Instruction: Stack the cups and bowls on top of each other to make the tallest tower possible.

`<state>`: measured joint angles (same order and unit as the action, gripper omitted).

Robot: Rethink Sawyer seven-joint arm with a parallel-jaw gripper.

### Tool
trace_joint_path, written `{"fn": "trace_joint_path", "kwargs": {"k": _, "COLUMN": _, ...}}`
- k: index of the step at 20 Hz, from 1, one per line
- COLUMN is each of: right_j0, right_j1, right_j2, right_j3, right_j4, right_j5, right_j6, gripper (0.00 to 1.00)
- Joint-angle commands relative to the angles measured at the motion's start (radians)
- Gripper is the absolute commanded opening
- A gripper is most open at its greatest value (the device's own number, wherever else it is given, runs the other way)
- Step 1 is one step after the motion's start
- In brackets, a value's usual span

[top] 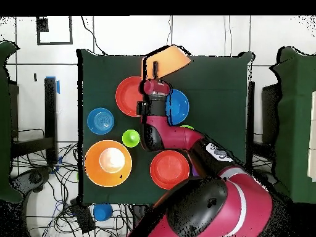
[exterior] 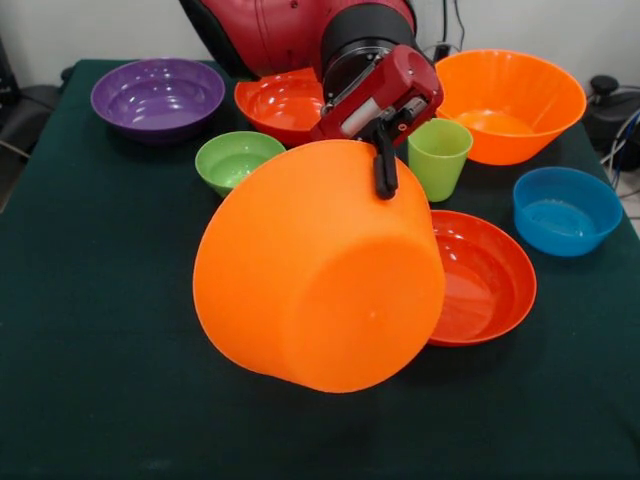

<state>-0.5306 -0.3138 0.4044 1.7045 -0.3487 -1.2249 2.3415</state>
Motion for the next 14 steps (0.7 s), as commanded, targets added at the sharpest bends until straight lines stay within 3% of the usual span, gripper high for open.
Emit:
{"fn": "trace_joint_path", "kwargs": {"k": 1, "right_j0": 0.0, "right_j1": 0.057, "right_j2": 0.023, "right_j3": -0.013, "right_j4": -0.08, "right_j5": -0.009, "right_j6": 0.224, "gripper": 0.0}}
{"fn": "trace_joint_path", "kwargs": {"k": 7, "right_j0": -0.005, "right_j1": 0.08, "right_j2": 0.038, "right_j3": -0.048, "right_j4": -0.117, "right_j5": -0.011, "right_j6": 0.242, "gripper": 0.0}}
{"fn": "trace_joint_path", "kwargs": {"k": 8, "right_j0": -0.007, "right_j1": 0.085, "right_j2": 0.042, "right_j3": -0.055, "right_j4": -0.127, "right_j5": -0.017, "right_j6": 0.242, "gripper": 1.0}}
{"fn": "trace_joint_path", "kwargs": {"k": 14, "right_j0": -0.001, "right_j1": 0.113, "right_j2": 0.046, "right_j3": -0.099, "right_j4": -0.147, "right_j5": -0.072, "right_j6": 0.228, "gripper": 1.0}}
